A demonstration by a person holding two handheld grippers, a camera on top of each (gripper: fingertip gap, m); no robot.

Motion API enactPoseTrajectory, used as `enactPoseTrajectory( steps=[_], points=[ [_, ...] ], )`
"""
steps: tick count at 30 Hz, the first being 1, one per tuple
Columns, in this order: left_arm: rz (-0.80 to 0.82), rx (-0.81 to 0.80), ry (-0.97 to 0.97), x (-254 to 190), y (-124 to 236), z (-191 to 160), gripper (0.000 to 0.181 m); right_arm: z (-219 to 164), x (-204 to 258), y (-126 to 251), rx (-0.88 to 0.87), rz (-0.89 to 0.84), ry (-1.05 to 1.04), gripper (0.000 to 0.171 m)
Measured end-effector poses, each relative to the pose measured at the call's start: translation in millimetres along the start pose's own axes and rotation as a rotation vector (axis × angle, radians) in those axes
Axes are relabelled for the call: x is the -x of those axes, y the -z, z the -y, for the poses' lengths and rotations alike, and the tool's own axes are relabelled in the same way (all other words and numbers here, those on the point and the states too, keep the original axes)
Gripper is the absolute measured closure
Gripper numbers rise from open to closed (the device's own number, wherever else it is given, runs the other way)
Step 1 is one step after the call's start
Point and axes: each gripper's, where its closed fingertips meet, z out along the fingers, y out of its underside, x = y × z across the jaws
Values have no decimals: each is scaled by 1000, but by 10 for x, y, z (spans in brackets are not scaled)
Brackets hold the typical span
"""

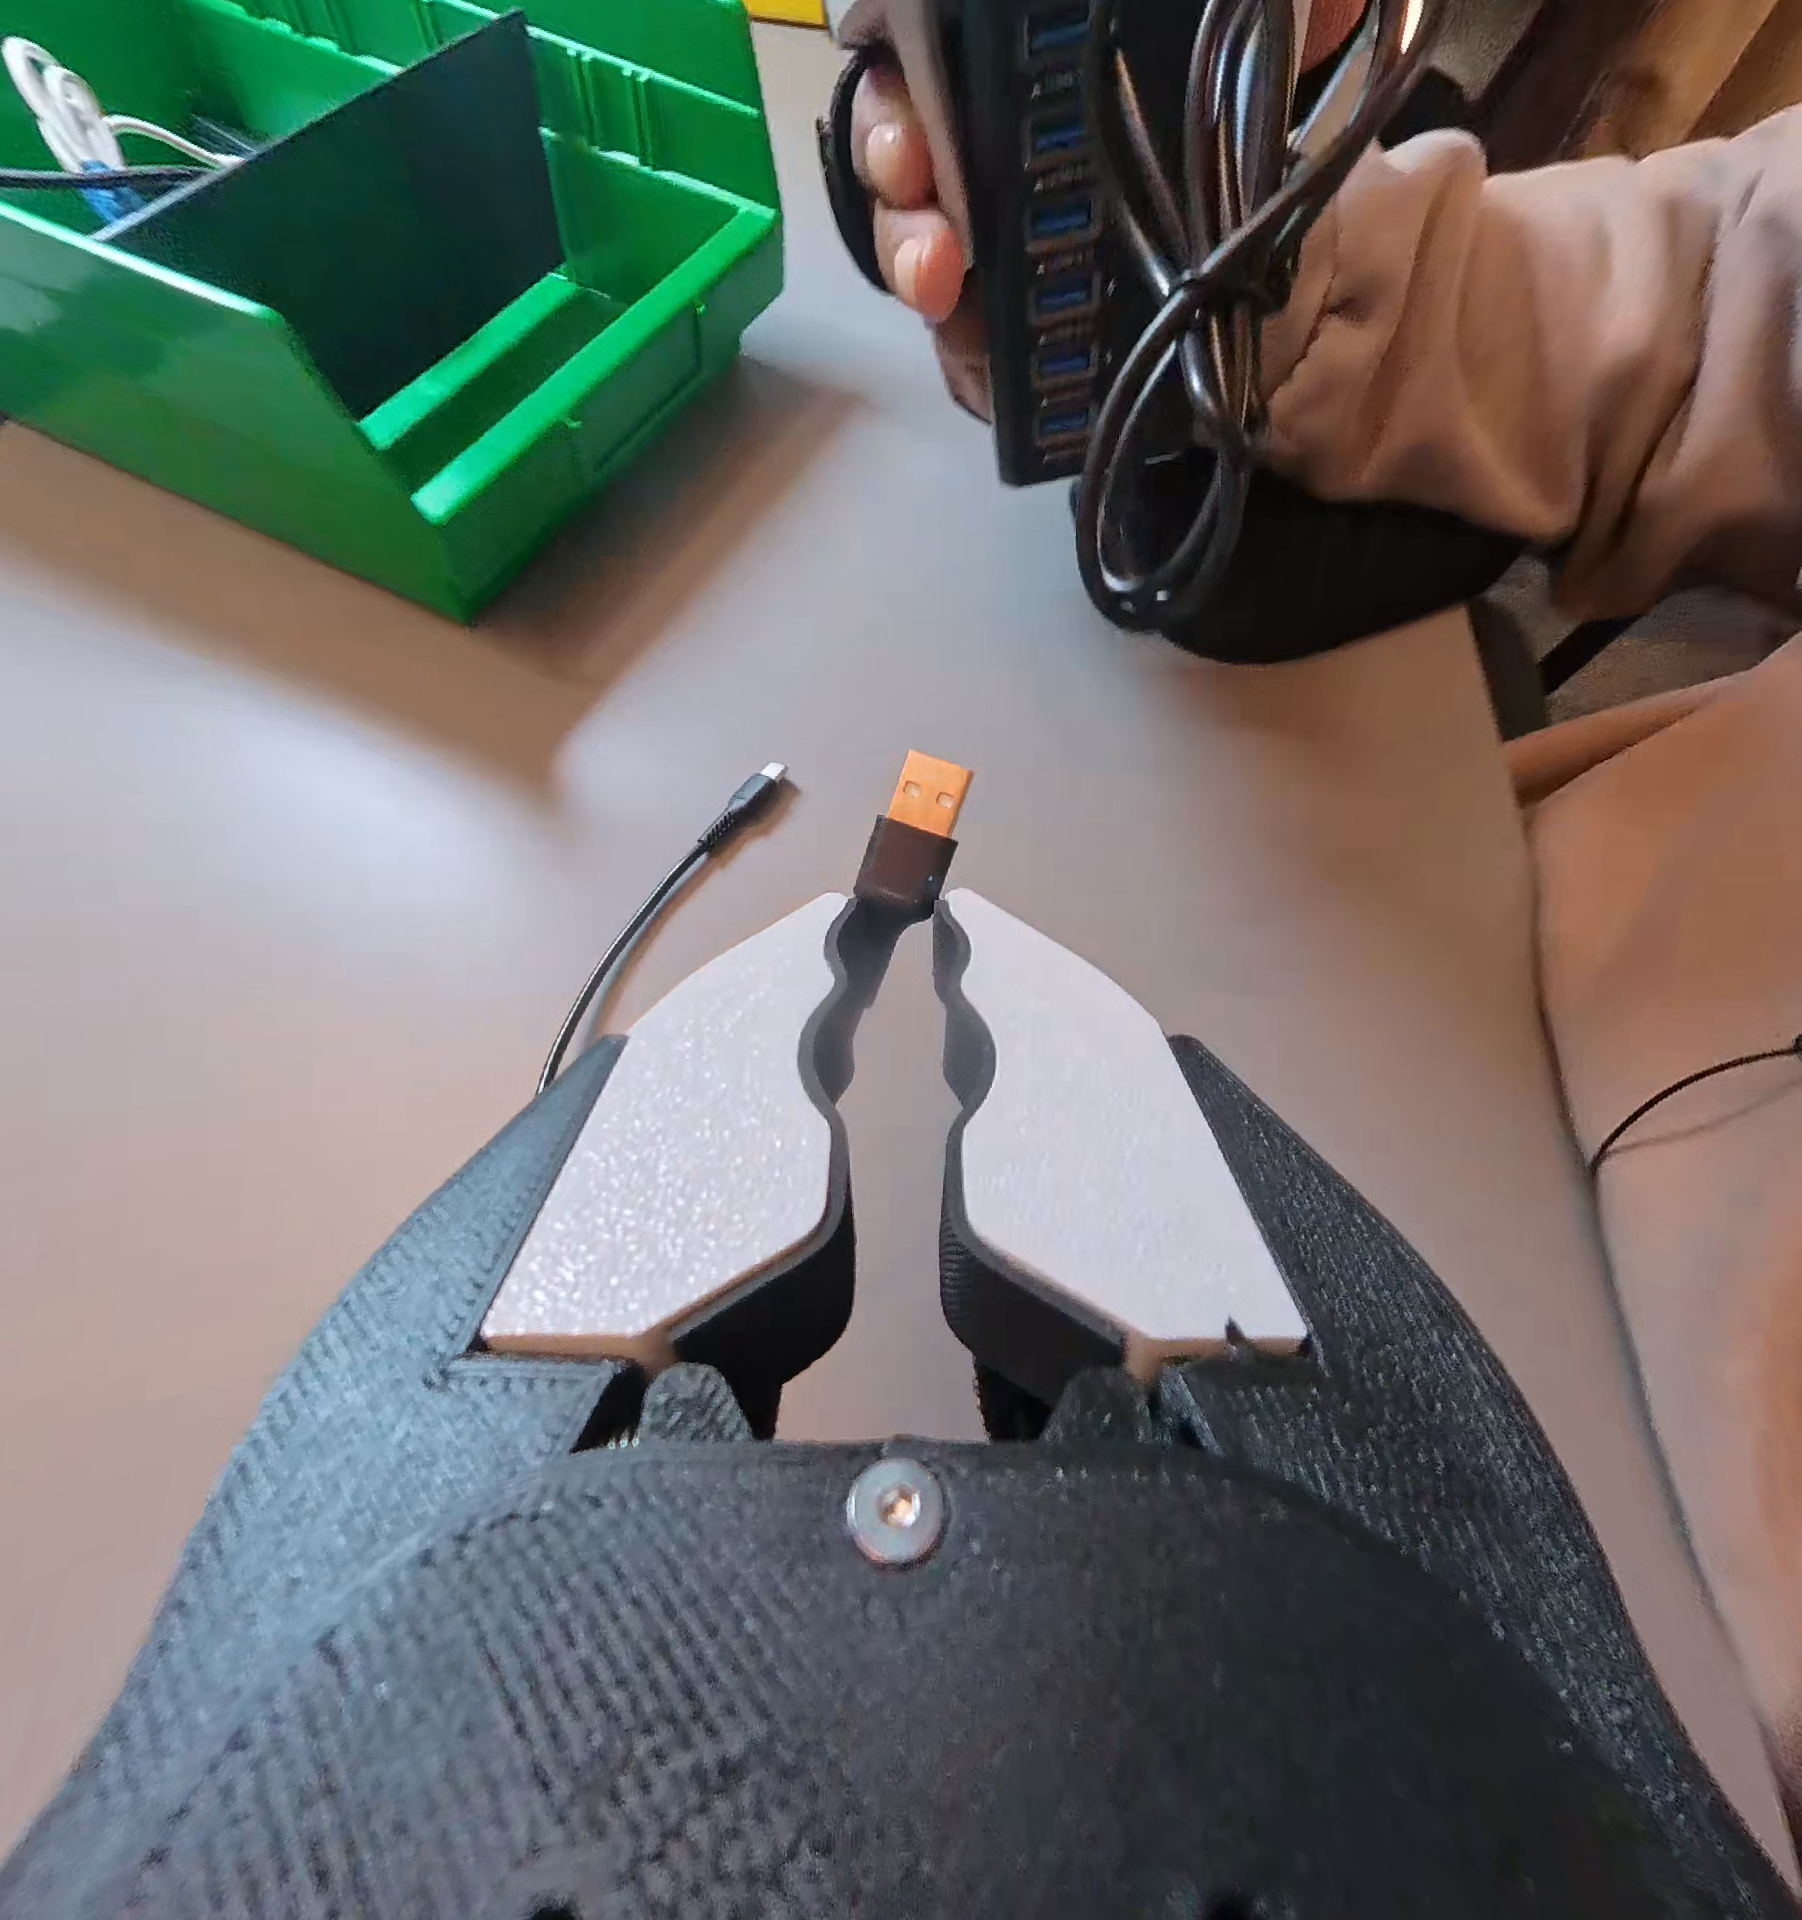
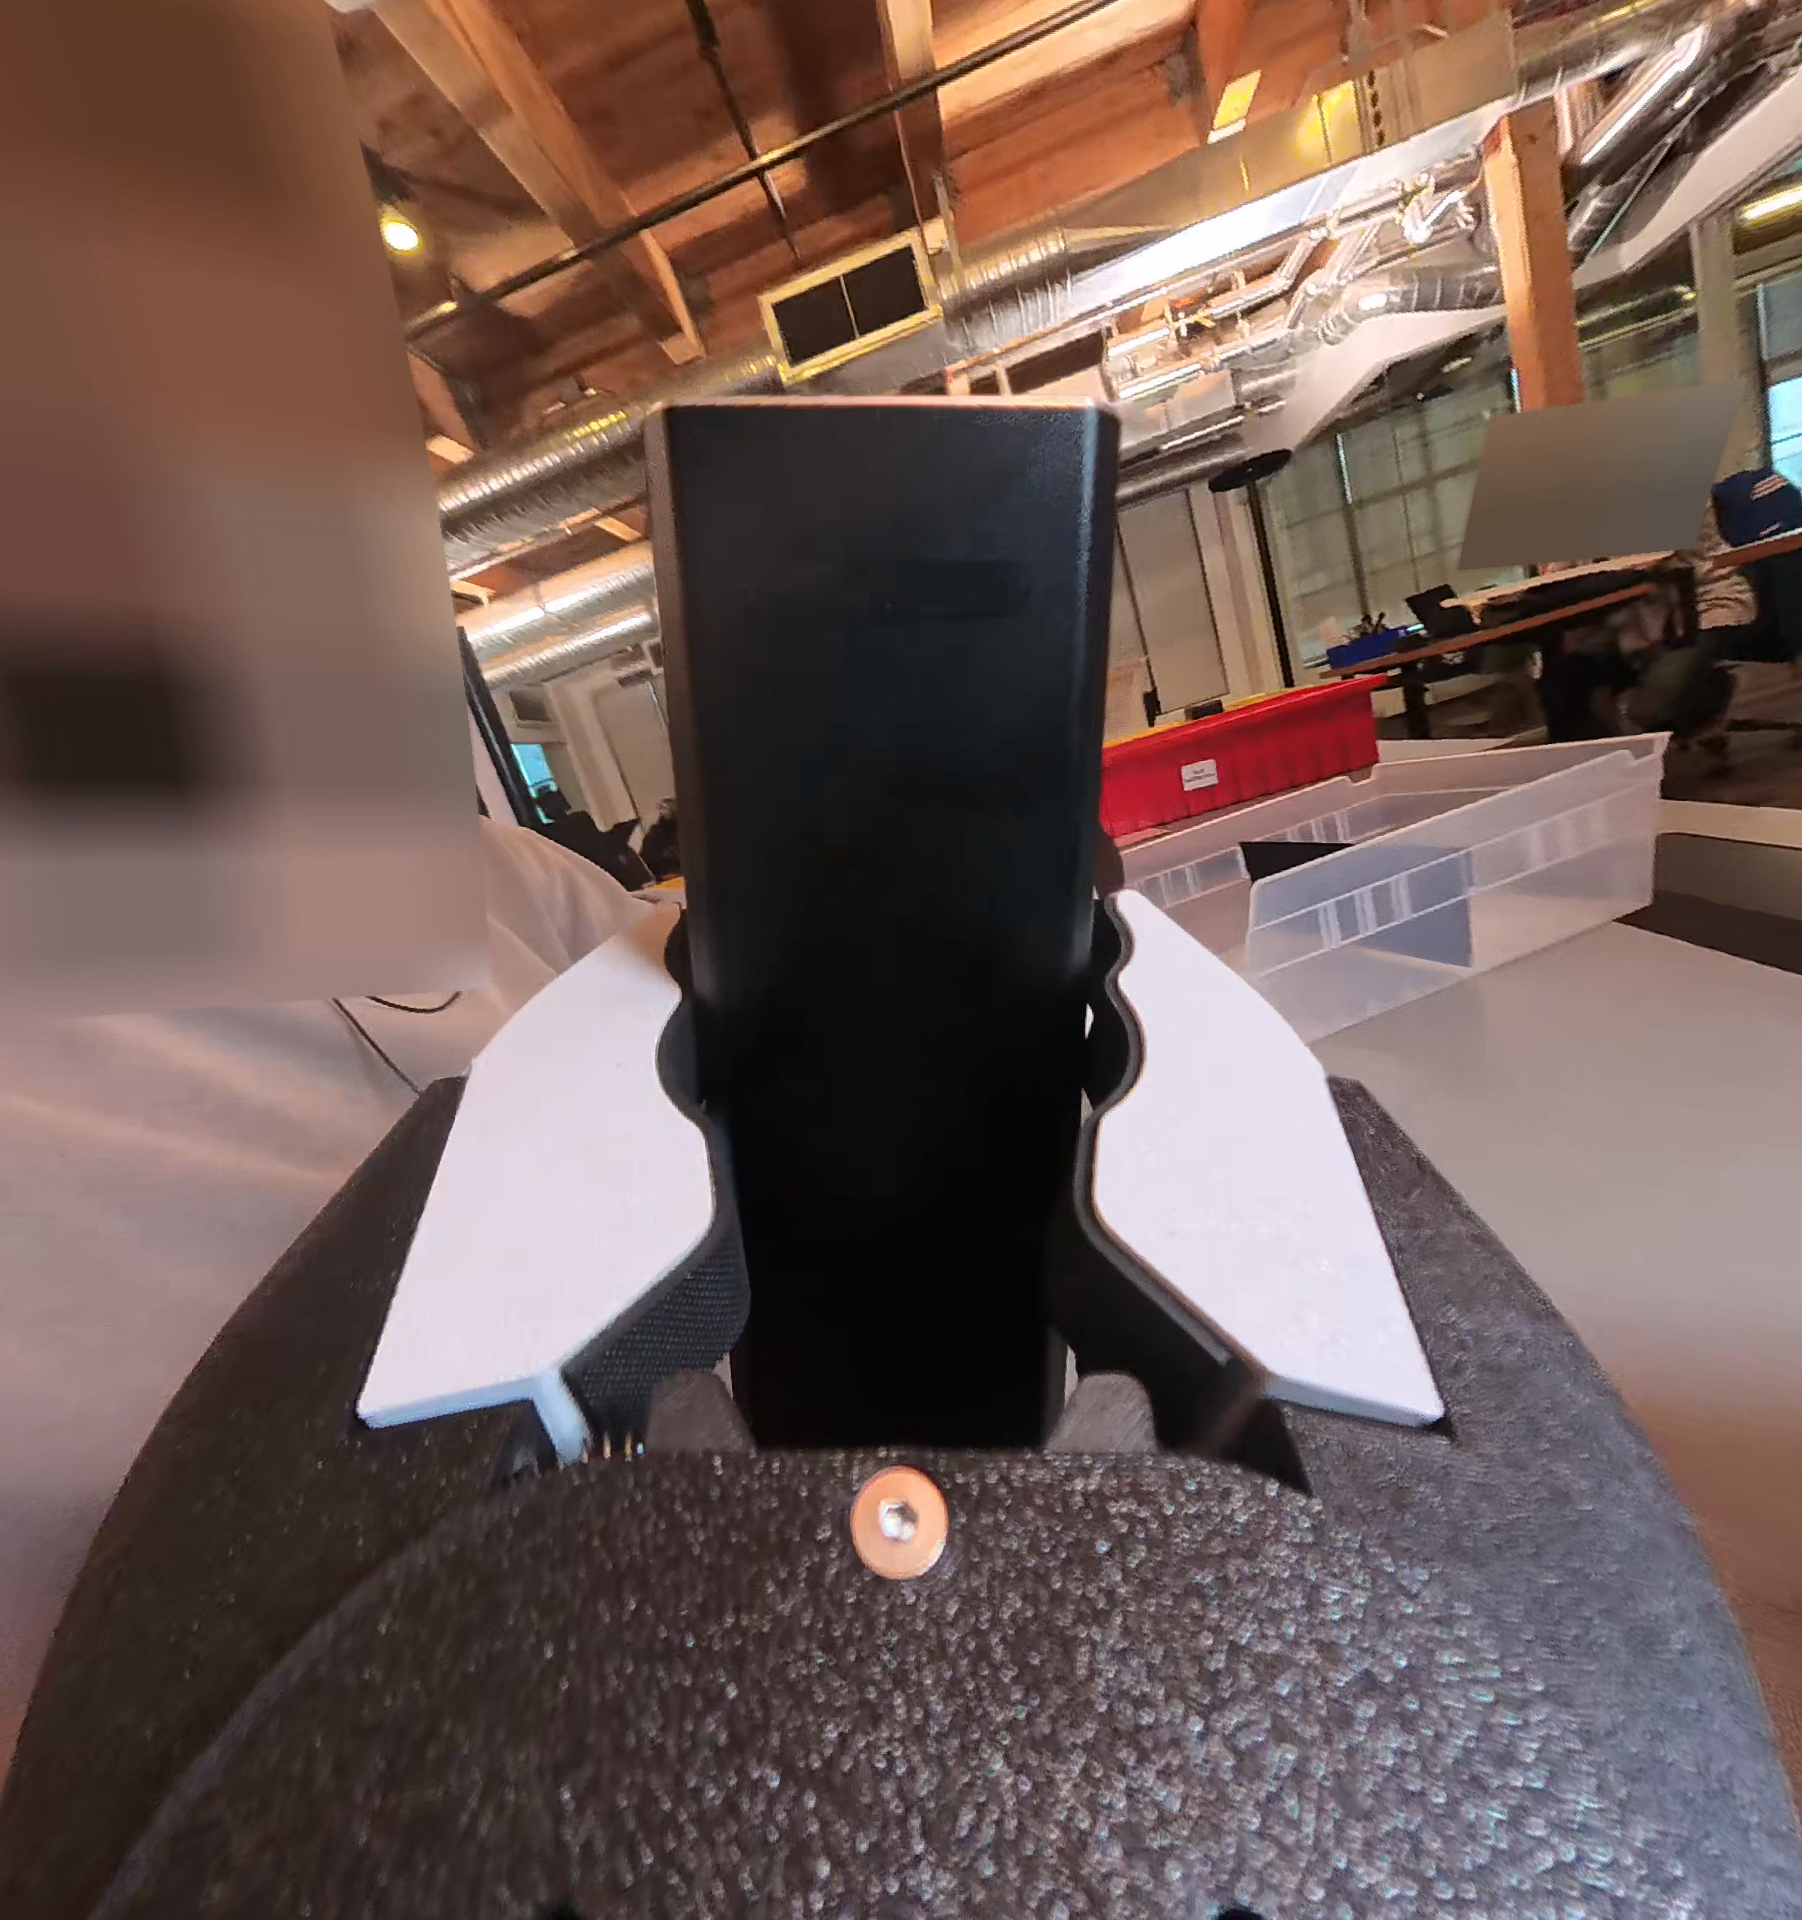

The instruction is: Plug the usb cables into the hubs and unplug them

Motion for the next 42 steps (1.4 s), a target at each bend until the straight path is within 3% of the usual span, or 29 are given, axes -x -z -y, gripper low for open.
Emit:
enactPoseTrajectory(
  steps=[5,12,21,42],
  points=[
    [-45,14,-4,-103,-190,97,168,-77,30,-70,16,32,-32,100],
    [-143,-90,24,-138,-110,434,169,-299,-19,-178,124,-7,0,100],
    [-182,-145,103,-185,-121,510,169,-513,-51,-290,216,-47,38,100],
    [-58,70,115,-184,-287,367,169,-903,-254,-441,440,-216,225,100]
  ],
)
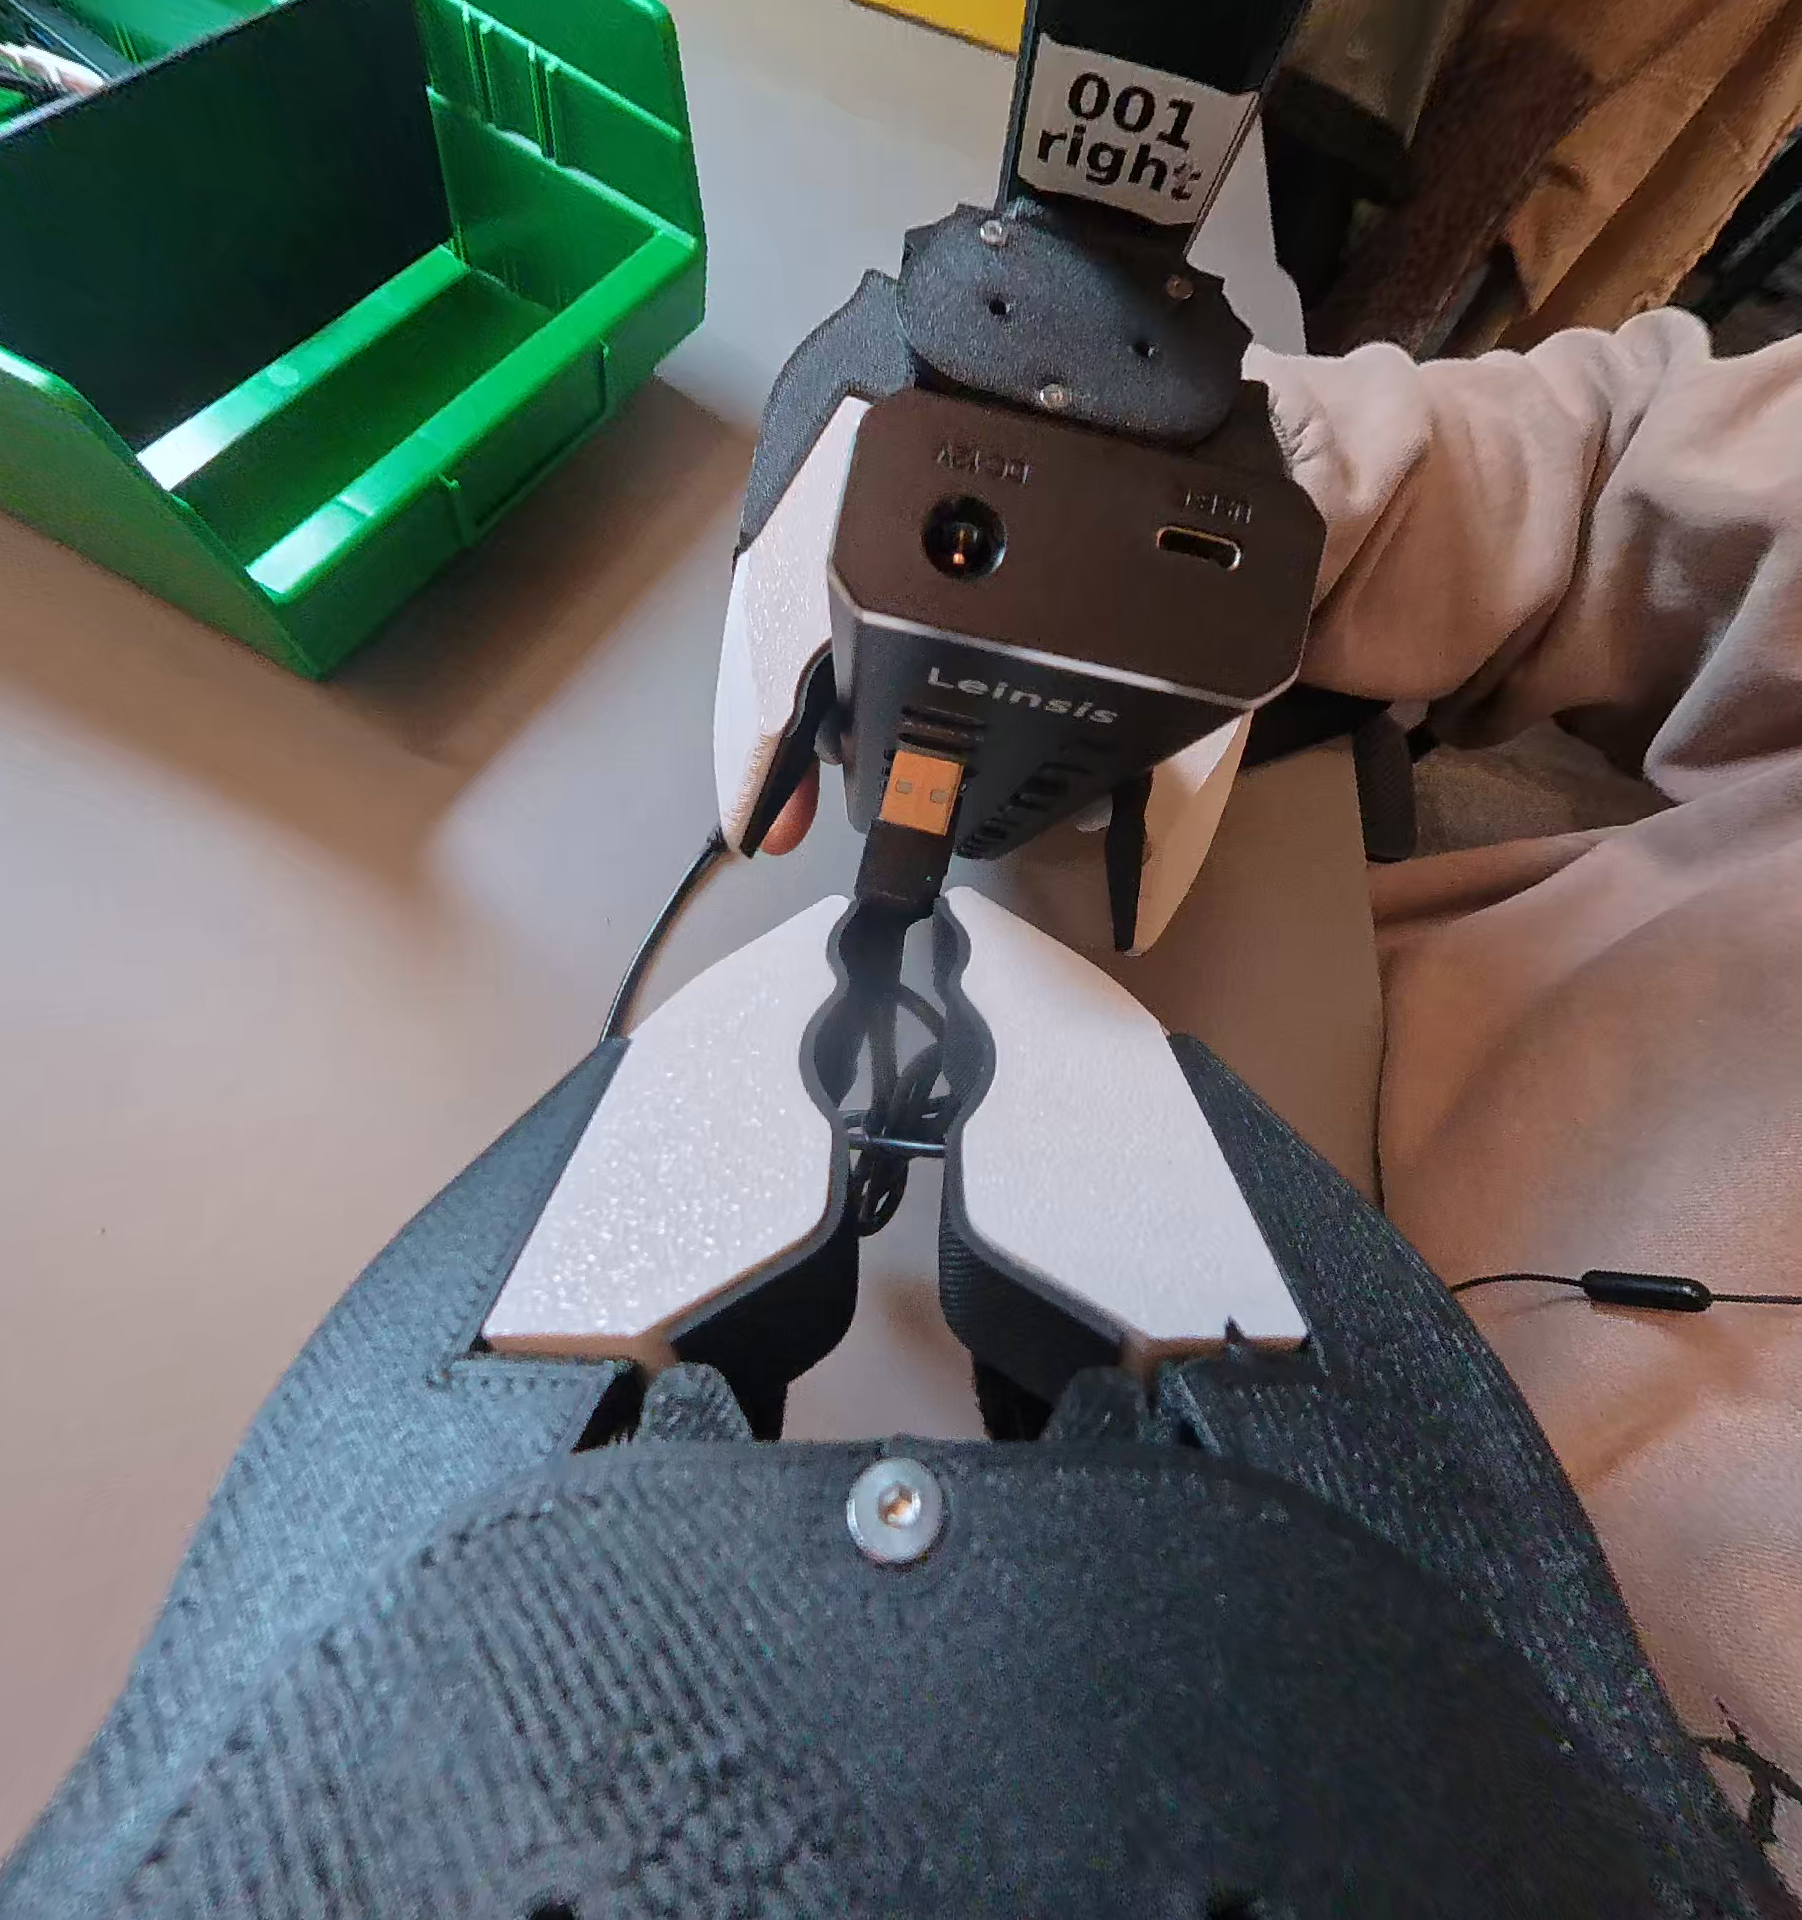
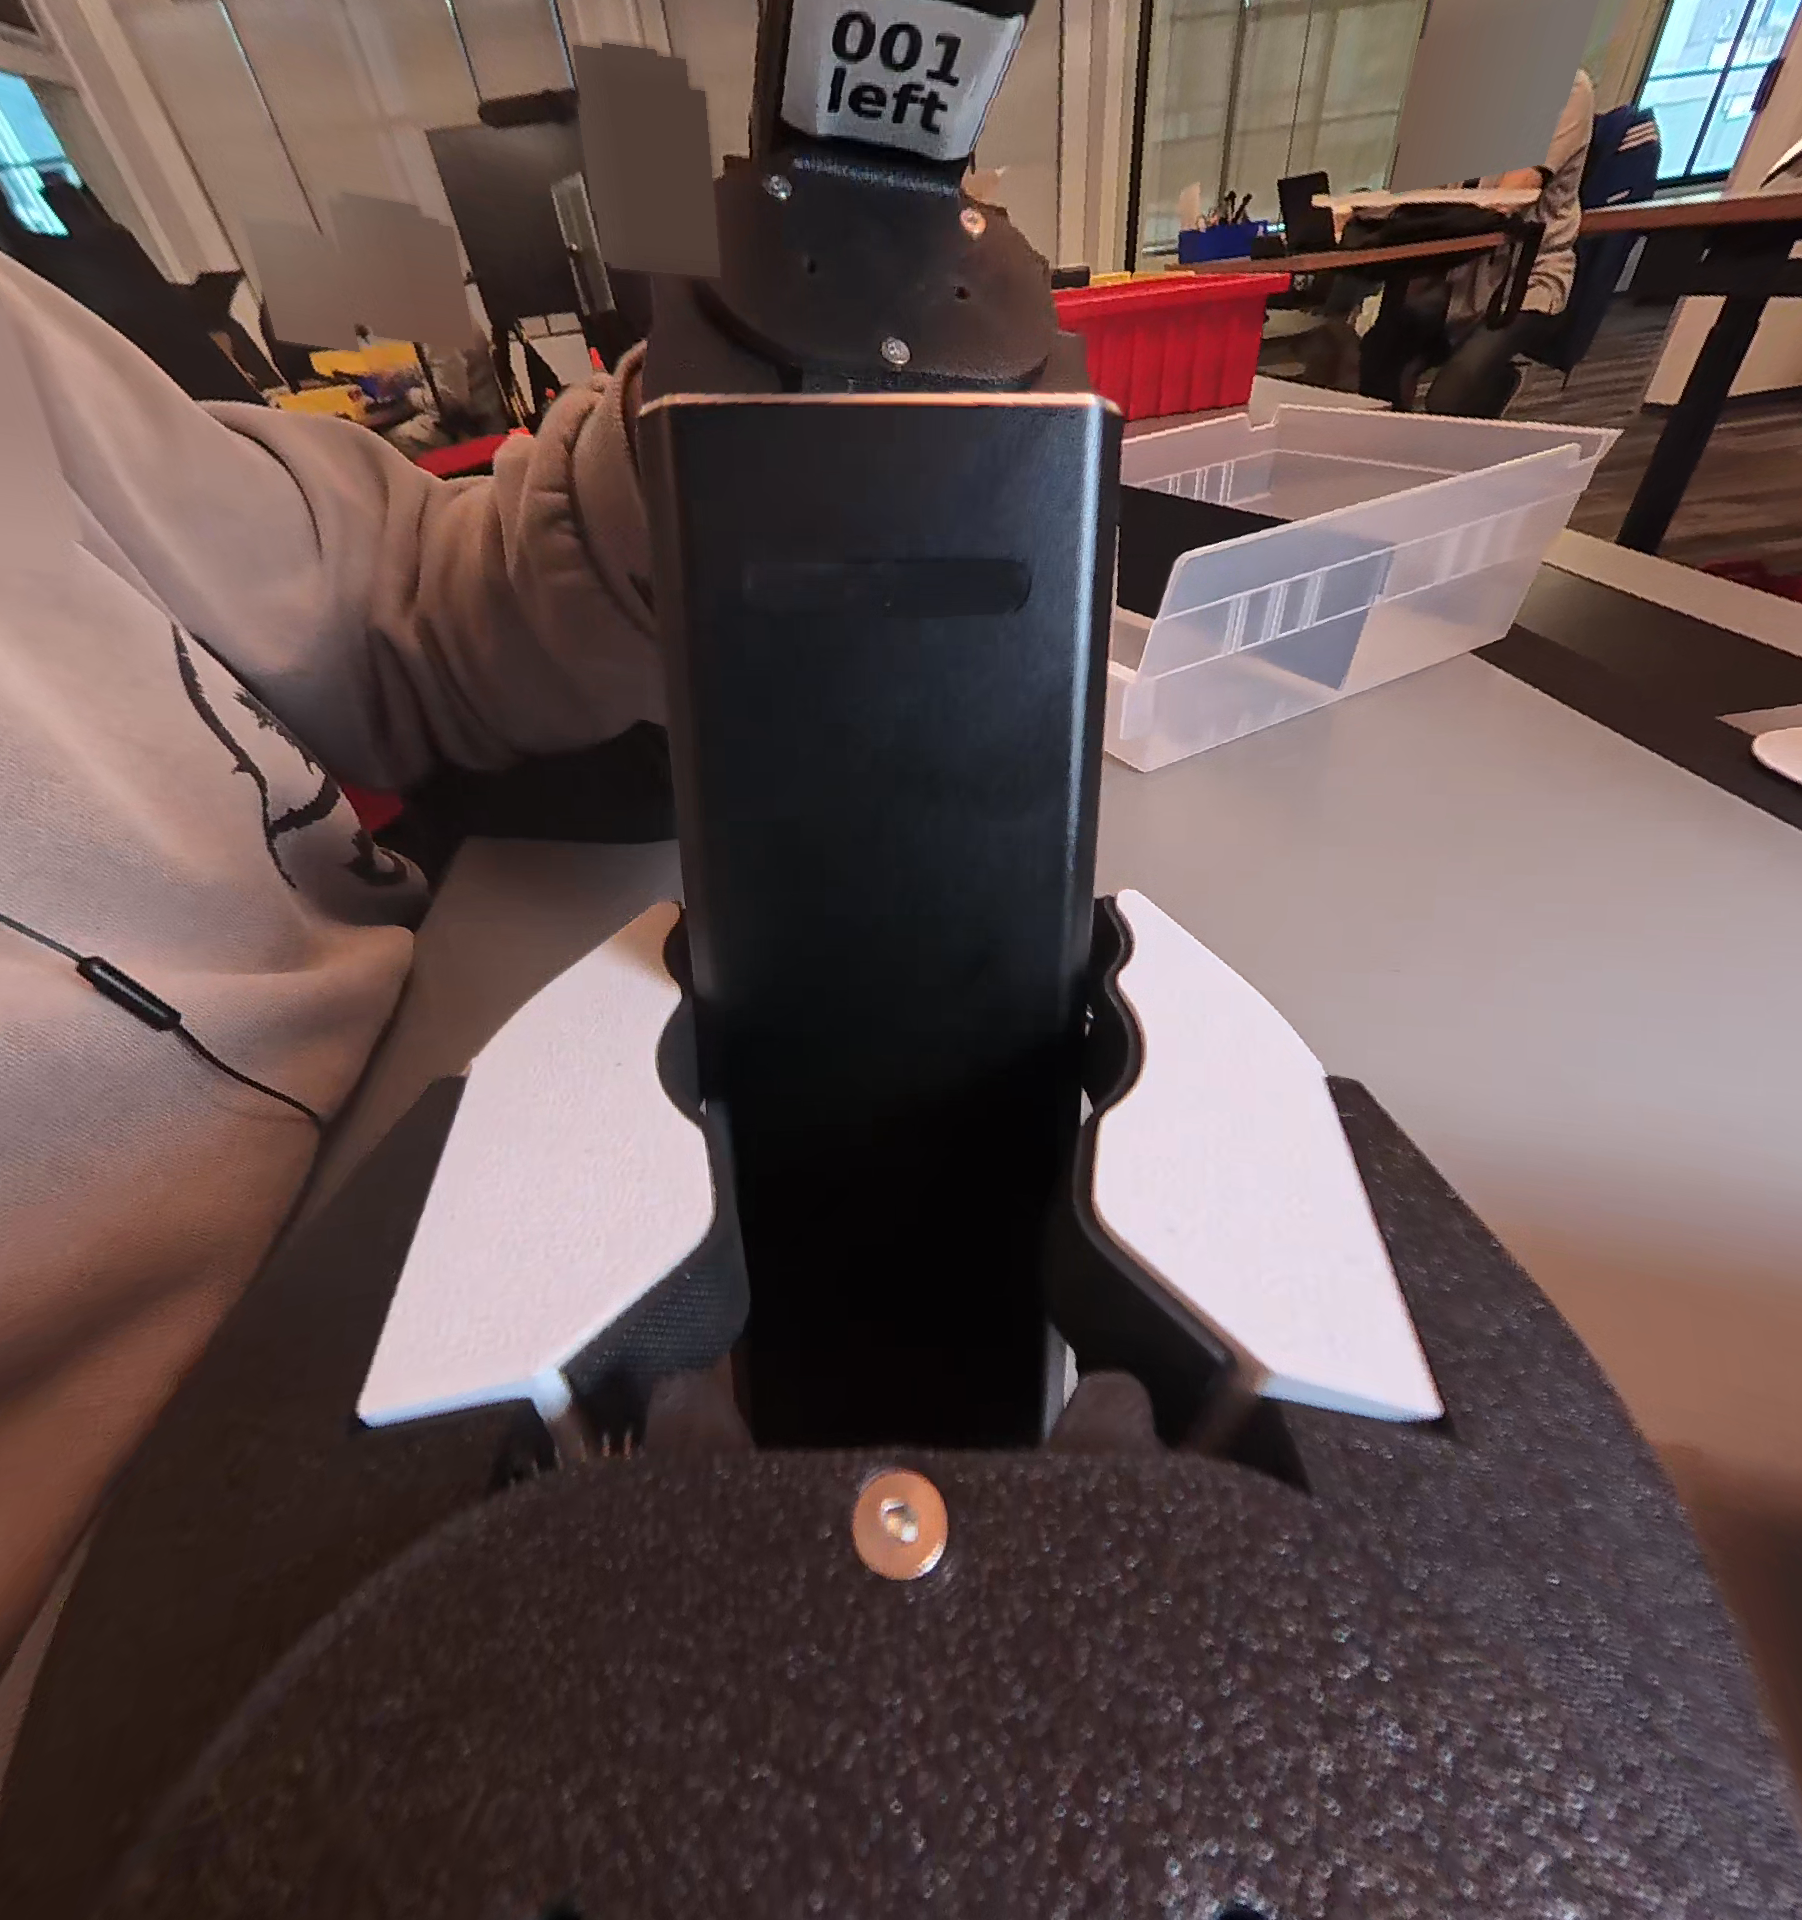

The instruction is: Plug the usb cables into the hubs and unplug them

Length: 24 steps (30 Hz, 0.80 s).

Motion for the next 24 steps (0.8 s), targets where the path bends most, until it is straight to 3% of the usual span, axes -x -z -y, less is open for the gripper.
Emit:
enactPoseTrajectory(
  steps=[24],
  points=[
    [135,196,-185,-58,107,-160,170,-219,81,-129,200,-27,116,99]
  ],
)
